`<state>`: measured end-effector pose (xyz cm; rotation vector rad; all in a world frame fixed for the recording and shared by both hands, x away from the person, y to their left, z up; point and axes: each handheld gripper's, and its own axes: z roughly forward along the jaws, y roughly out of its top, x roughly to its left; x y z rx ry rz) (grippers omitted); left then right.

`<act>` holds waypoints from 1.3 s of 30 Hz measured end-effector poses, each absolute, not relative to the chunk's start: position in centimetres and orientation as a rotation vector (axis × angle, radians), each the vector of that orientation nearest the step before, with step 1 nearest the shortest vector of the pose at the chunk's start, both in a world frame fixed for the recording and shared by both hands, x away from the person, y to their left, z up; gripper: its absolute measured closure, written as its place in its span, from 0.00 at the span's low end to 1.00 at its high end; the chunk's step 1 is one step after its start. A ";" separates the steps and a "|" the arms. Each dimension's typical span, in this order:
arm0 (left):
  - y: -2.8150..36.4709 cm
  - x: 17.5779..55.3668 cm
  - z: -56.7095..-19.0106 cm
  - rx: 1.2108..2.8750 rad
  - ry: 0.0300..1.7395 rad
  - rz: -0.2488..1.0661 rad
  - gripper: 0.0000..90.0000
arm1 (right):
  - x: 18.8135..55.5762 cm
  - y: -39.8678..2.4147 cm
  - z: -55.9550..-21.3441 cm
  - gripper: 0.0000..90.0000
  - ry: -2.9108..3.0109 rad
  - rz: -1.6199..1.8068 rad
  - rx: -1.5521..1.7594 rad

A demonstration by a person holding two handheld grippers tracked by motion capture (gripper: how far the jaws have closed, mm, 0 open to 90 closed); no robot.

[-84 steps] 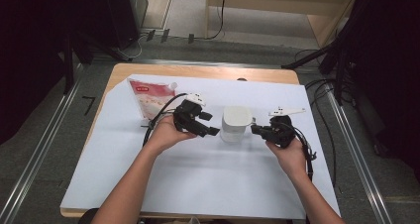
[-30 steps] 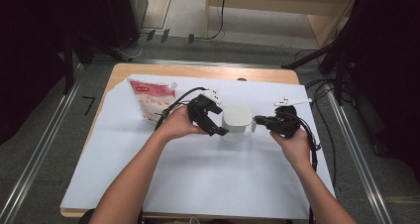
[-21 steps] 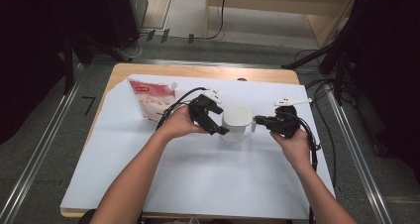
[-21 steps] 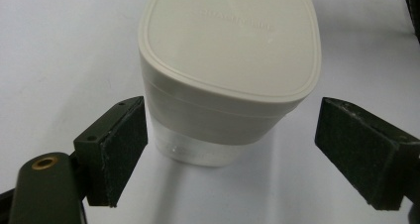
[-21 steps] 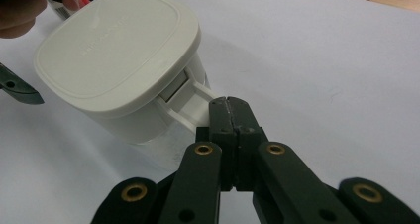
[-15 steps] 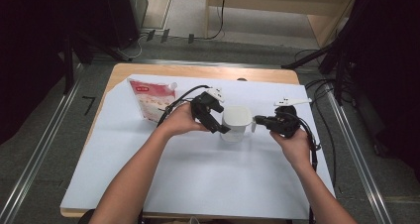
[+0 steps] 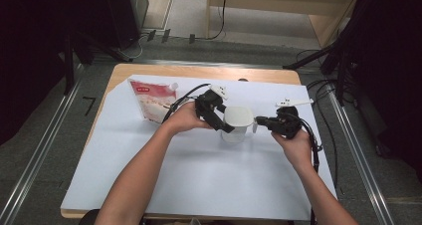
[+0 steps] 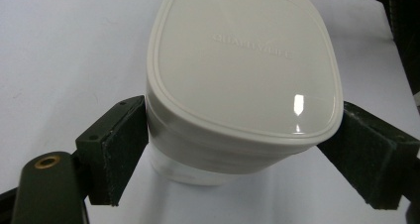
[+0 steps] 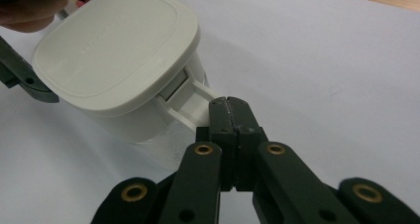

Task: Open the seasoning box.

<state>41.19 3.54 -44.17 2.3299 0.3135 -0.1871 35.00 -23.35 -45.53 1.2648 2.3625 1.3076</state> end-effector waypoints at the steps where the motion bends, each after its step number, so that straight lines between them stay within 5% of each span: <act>1: 3.5 41.2 -44.2 2.327 0.313 -0.186 0.16 | 35.0 -23.3 -45.5 1.00 2.362 1.307 1.265; 39: 3.1 40.9 -42.6 2.385 0.265 -0.112 0.19 | 34.9 -23.0 -45.5 1.00 2.348 1.291 1.269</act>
